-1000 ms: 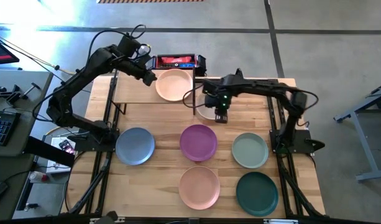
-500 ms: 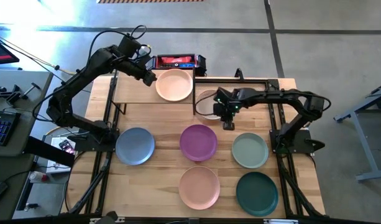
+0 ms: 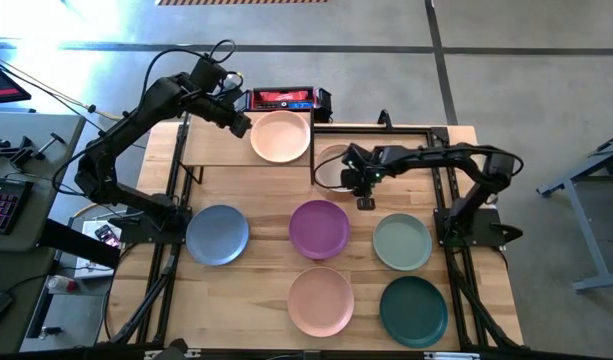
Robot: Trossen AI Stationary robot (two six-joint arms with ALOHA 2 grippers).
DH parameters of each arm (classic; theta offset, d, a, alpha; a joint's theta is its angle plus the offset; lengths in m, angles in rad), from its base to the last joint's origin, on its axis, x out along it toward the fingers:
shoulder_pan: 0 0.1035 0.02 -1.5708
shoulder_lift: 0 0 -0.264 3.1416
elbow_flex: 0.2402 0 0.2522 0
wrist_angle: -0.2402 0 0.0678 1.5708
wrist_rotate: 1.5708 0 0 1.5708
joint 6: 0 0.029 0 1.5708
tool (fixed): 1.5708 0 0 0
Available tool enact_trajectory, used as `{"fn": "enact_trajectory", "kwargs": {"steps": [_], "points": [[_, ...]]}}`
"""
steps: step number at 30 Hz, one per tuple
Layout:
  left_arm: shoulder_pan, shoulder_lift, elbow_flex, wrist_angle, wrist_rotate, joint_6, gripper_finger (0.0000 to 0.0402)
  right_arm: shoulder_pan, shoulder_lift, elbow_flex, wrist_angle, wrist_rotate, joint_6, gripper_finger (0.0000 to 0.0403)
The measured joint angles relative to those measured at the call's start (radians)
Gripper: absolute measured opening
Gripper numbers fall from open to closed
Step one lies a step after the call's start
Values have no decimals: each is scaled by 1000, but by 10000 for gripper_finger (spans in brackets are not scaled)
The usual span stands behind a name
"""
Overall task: Place and stack plates onto a shelf
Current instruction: Stack the white plate on top of the light orange plate on the shelf
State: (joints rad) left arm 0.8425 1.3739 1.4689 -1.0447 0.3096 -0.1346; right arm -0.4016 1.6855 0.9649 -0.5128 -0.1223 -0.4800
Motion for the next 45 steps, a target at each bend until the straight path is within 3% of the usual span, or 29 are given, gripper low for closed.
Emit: {"fn": "enact_trajectory", "kwargs": {"steps": [18, 24, 34, 45], "points": [[0, 2, 0, 2, -7, -20, 65, -4, 87, 11, 33, 67, -19, 68], [0, 2, 0, 2, -8, -20, 65, -4, 84, 66, -39, 70, -18, 7], [0, 2, 0, 2, -7, -20, 65, -19, 57, 162, -222, 73, 36, 1], [0, 2, 1, 1, -8, -19, 65, -37, -47, 296, -397, 194, 57, 0]]}}
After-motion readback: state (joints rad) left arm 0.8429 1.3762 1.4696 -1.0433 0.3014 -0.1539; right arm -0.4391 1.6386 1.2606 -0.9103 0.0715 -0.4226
